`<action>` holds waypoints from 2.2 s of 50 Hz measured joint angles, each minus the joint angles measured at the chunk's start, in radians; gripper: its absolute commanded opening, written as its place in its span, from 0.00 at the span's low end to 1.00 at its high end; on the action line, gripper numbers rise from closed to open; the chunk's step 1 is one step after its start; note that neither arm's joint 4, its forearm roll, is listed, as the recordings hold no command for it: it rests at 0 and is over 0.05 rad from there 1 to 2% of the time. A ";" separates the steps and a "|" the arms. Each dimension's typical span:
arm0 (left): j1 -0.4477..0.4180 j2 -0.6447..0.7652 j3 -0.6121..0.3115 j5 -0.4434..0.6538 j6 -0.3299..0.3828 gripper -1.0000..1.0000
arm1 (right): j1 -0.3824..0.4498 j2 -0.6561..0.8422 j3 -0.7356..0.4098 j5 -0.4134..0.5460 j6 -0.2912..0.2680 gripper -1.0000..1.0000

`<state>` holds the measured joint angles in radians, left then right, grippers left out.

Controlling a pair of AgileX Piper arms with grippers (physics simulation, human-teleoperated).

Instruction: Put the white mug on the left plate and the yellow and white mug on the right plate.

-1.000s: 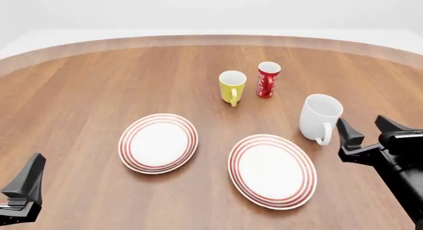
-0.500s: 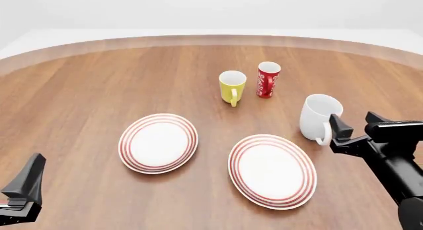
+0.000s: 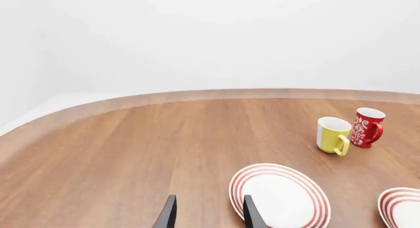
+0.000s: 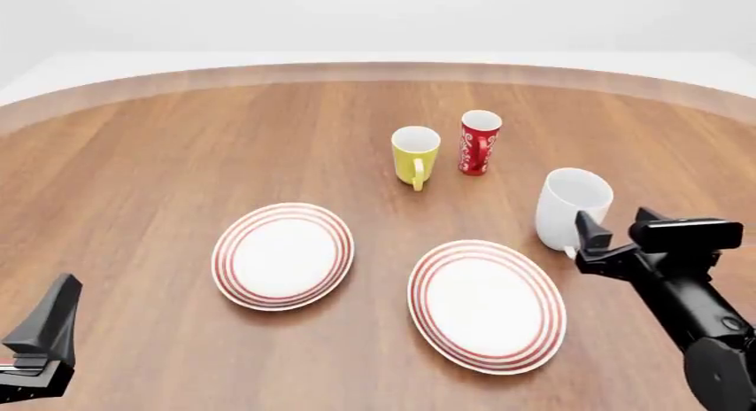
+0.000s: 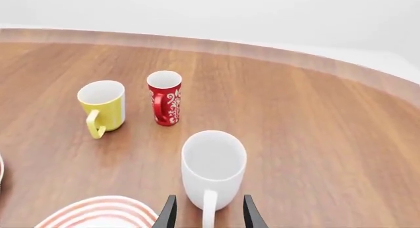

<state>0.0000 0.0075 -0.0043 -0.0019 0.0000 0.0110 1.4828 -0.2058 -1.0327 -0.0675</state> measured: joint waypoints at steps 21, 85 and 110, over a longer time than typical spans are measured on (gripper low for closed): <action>0.000 0.000 0.000 0.000 0.000 1.00 | 0.011 0.156 -0.023 -0.087 0.016 1.00; 0.000 0.000 0.000 0.000 0.000 1.00 | 0.001 0.166 -0.007 -0.105 0.063 0.00; 0.000 0.000 0.000 0.000 0.000 1.00 | 0.081 -0.176 0.026 0.105 0.088 0.00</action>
<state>0.0000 0.0075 -0.0043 -0.0019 0.0000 0.0923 1.3064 -0.1801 -0.9282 0.0202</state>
